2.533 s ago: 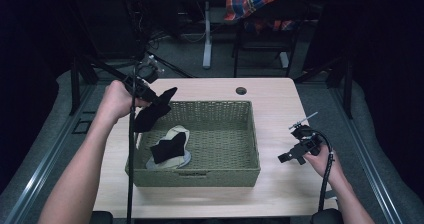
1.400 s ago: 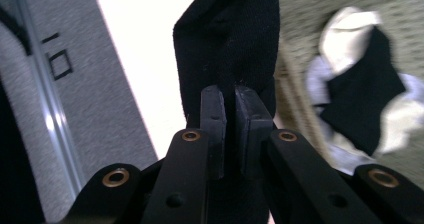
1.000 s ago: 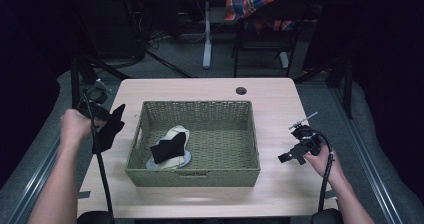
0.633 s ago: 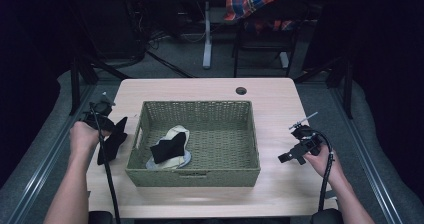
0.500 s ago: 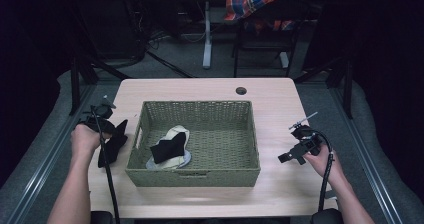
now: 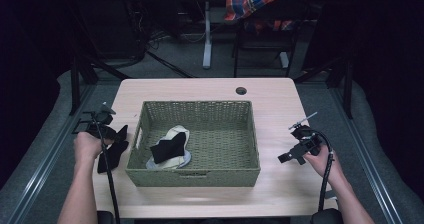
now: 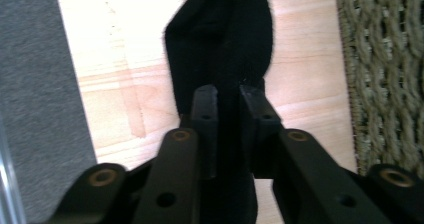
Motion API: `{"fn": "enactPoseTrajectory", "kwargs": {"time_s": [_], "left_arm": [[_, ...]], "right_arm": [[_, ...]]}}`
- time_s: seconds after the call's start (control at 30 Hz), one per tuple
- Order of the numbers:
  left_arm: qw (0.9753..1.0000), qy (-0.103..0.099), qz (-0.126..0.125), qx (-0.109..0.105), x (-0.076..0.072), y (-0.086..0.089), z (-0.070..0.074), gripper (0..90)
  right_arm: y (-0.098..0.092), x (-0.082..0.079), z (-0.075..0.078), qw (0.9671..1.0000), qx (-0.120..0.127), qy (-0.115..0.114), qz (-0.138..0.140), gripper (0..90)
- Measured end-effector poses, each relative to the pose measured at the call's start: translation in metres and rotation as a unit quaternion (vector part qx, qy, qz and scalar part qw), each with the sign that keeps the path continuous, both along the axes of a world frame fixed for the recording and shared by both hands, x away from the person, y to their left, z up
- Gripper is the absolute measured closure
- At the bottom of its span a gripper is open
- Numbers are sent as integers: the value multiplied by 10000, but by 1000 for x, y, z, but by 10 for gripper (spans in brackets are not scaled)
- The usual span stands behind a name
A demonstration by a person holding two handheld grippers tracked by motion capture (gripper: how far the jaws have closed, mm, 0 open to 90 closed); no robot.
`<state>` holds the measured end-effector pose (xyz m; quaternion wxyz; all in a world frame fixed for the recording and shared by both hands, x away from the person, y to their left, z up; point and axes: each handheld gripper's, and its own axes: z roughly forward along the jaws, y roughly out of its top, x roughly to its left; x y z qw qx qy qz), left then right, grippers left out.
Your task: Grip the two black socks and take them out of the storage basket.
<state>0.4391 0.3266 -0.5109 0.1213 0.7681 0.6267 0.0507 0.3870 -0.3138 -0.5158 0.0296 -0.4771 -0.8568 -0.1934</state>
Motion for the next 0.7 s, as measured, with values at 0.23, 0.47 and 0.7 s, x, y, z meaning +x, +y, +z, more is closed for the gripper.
{"fn": "enactPoseTrajectory", "kwargs": {"time_s": [0.23, 0.47, 0.7], "left_arm": [[9998, -149, 80, -85, -6, 4, 19, 364], [9973, -684, -106, -246, -19, 1, 61, 157], [9911, -1103, -694, -269, -26, -33, 95, 126]], "right_arm": [[0, -1, 1, 10000, -3, -63, -33, 32], [0, -2, 0, 9998, 62, -114, -151, 32], [0, 0, 1, 10000, 7, -44, -22, 32]]}}
